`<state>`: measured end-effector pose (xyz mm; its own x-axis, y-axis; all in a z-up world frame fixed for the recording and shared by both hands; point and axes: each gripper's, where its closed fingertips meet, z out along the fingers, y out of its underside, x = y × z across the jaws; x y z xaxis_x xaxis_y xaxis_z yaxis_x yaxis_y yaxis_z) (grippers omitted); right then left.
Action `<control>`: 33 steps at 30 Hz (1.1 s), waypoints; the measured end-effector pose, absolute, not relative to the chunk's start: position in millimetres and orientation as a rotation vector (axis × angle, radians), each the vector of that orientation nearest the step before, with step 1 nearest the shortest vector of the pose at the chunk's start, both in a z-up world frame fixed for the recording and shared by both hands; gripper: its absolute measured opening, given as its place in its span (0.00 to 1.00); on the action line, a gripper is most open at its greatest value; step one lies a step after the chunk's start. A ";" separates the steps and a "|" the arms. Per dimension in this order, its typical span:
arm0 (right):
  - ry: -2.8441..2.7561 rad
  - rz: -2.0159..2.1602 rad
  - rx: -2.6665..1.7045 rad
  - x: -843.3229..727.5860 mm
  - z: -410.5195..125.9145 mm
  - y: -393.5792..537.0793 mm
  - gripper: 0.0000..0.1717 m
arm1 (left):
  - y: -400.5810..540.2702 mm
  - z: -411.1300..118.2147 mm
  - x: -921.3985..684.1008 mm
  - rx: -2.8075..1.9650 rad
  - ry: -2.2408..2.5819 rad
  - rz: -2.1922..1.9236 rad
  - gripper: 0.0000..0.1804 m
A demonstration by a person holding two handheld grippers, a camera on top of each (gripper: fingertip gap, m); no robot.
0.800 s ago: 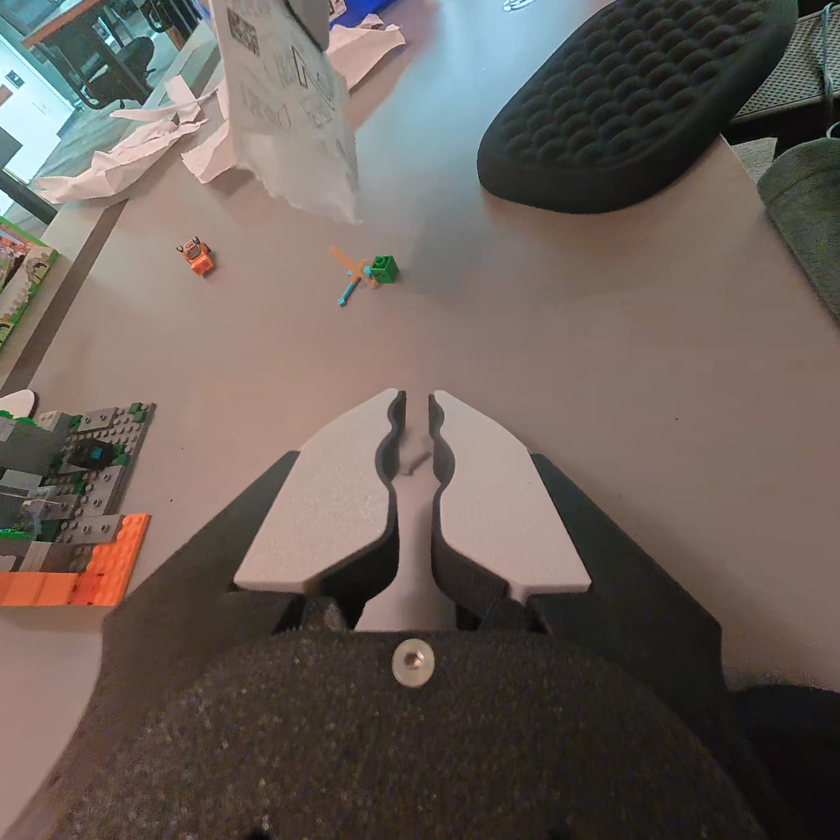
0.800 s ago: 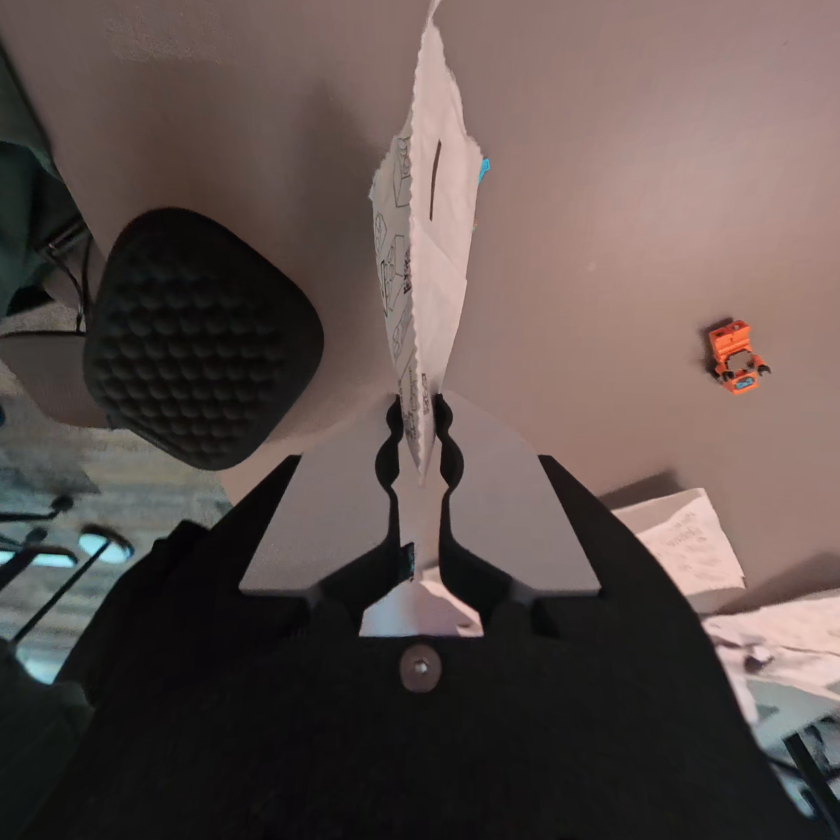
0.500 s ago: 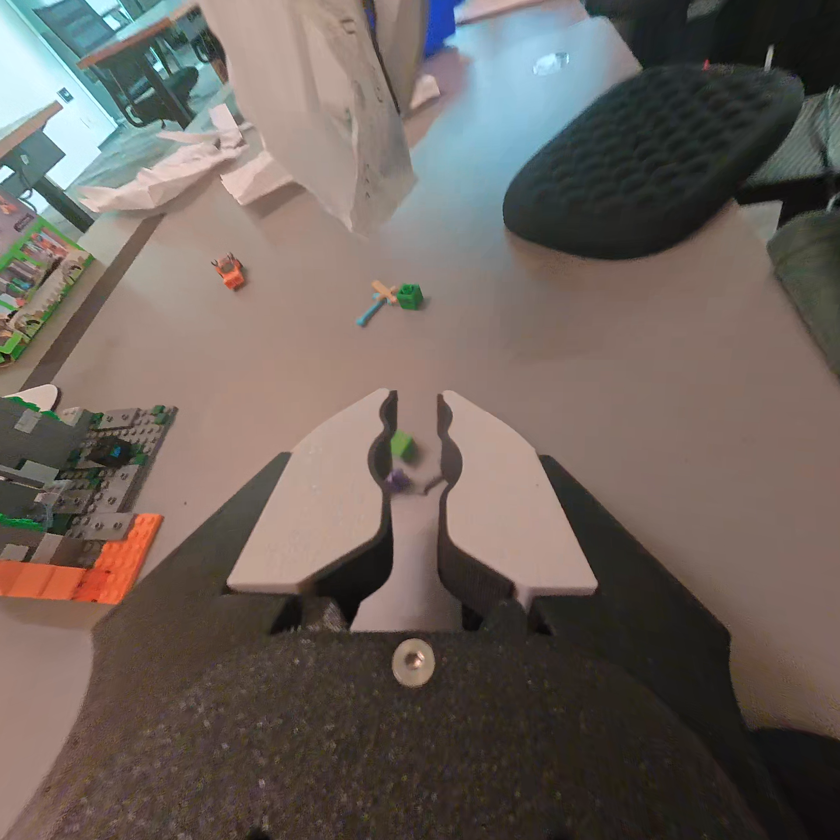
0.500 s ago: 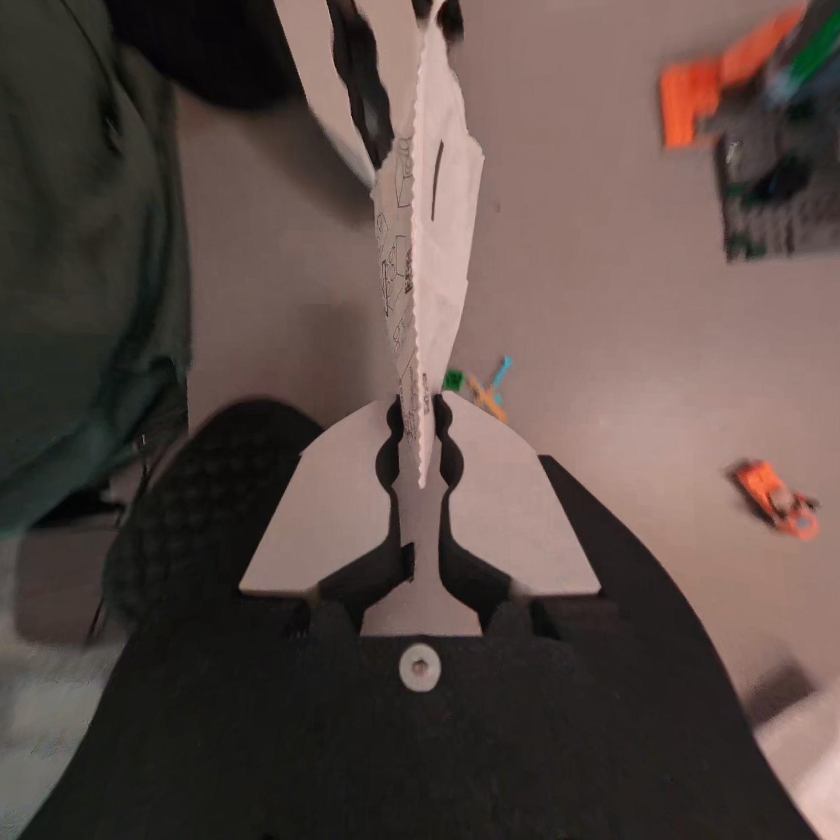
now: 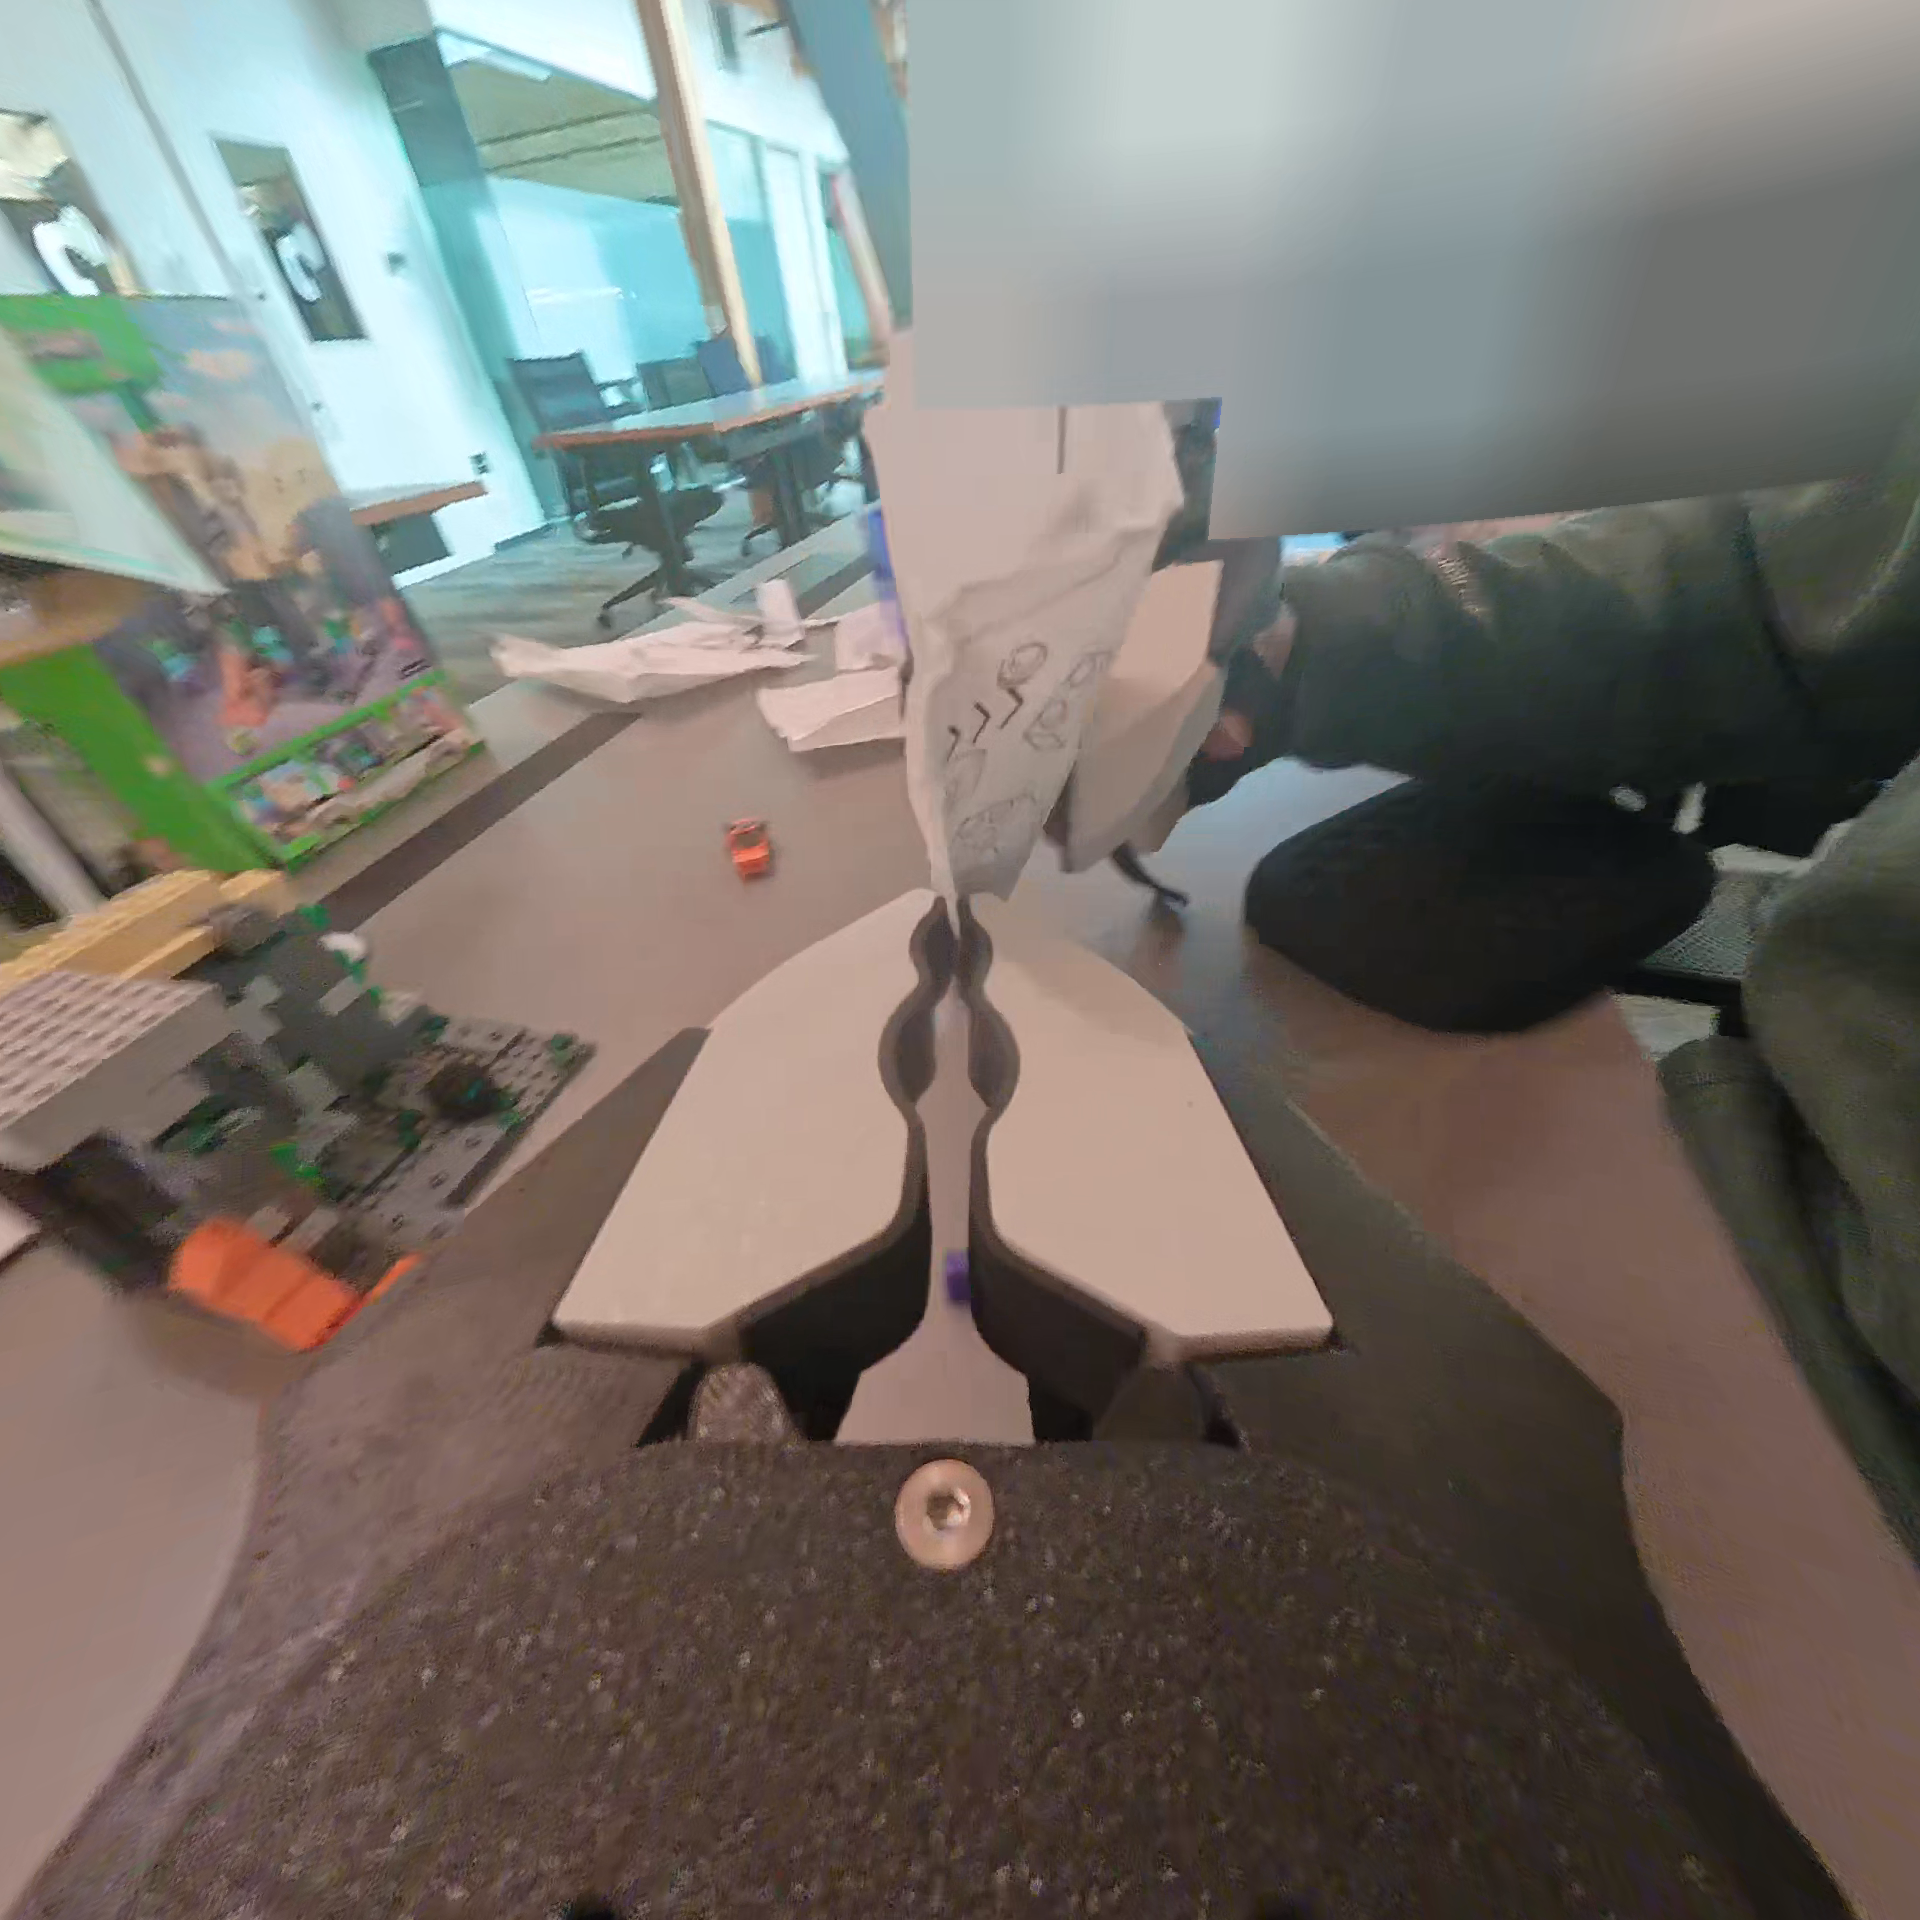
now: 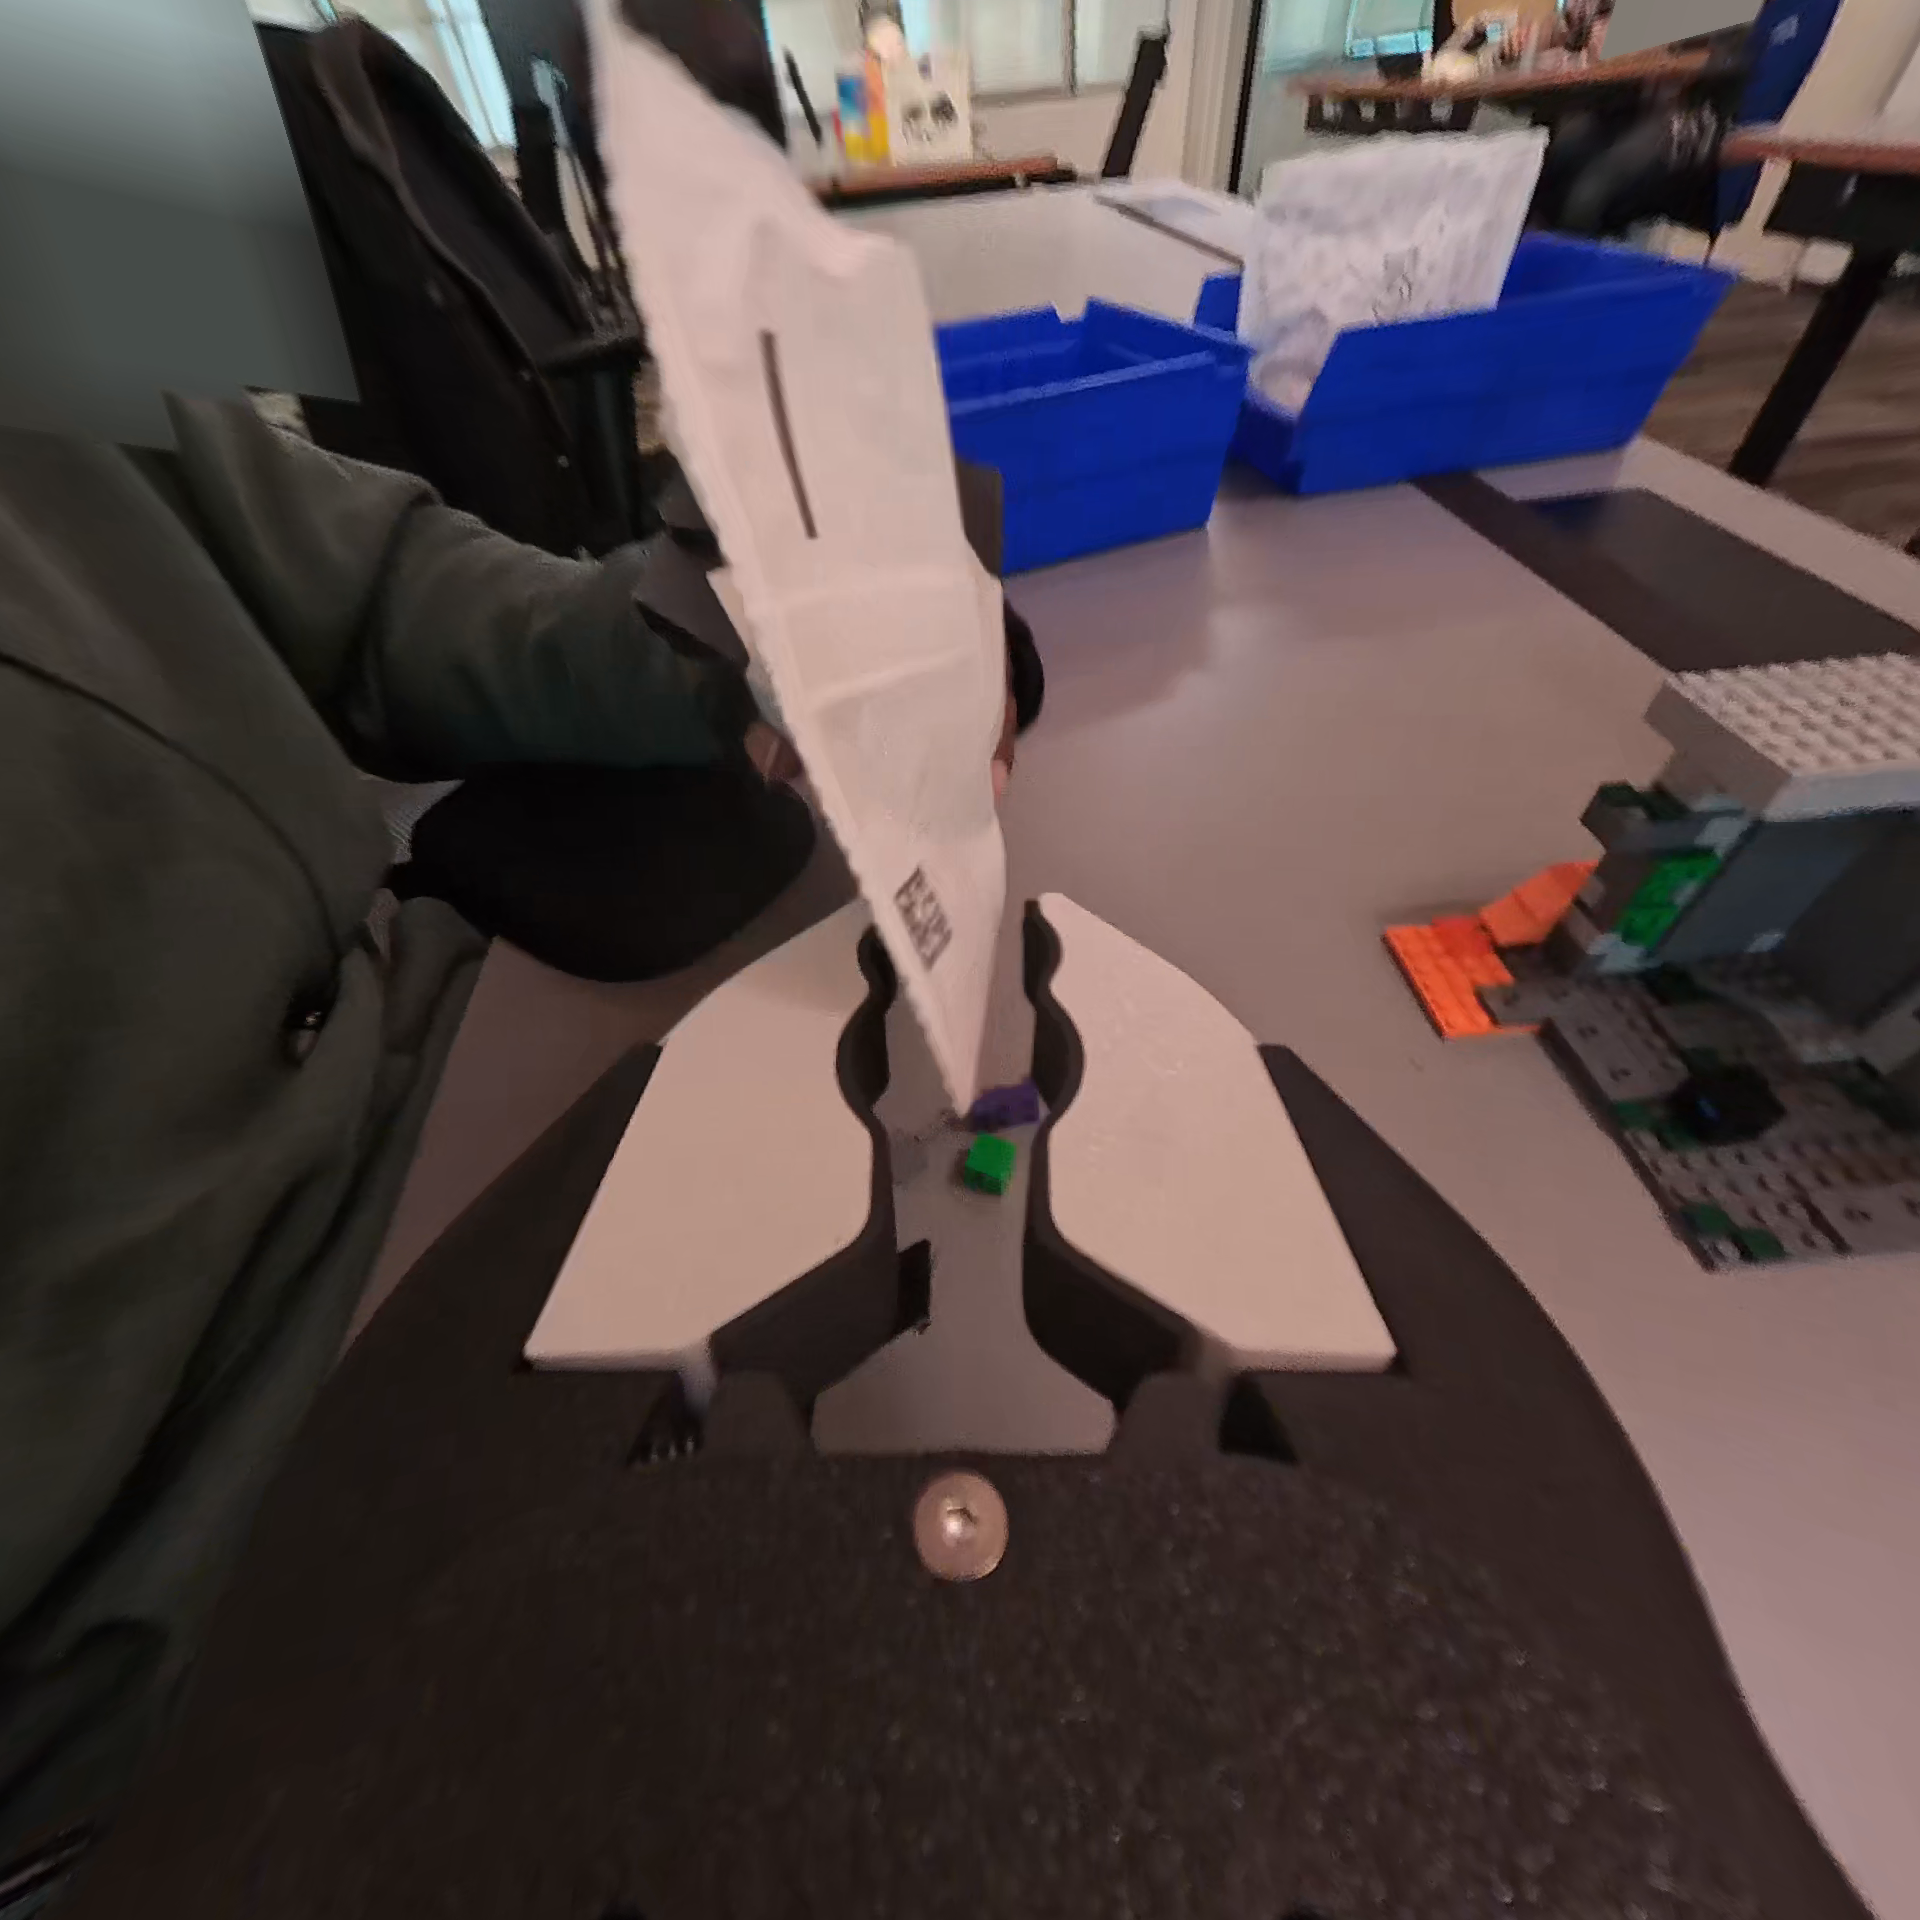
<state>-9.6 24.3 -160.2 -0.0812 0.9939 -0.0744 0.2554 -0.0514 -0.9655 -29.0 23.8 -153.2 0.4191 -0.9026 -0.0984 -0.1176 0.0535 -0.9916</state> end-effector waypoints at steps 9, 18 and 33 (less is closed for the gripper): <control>-1.770 0.664 -1.840 -1.9 -259.3 28.9 0.22 | 48.3 -204.6 -88.1 -1.654 1.002 -0.498 0.00; -1.893 0.486 -1.917 -15.9 -276.3 27.9 0.08 | 51.0 -237.0 -100.3 -1.762 1.055 -0.469 0.00; -1.736 0.730 -1.575 -65.1 -160.7 39.8 0.20 | 40.7 -246.9 -88.3 -1.789 1.130 -0.545 0.00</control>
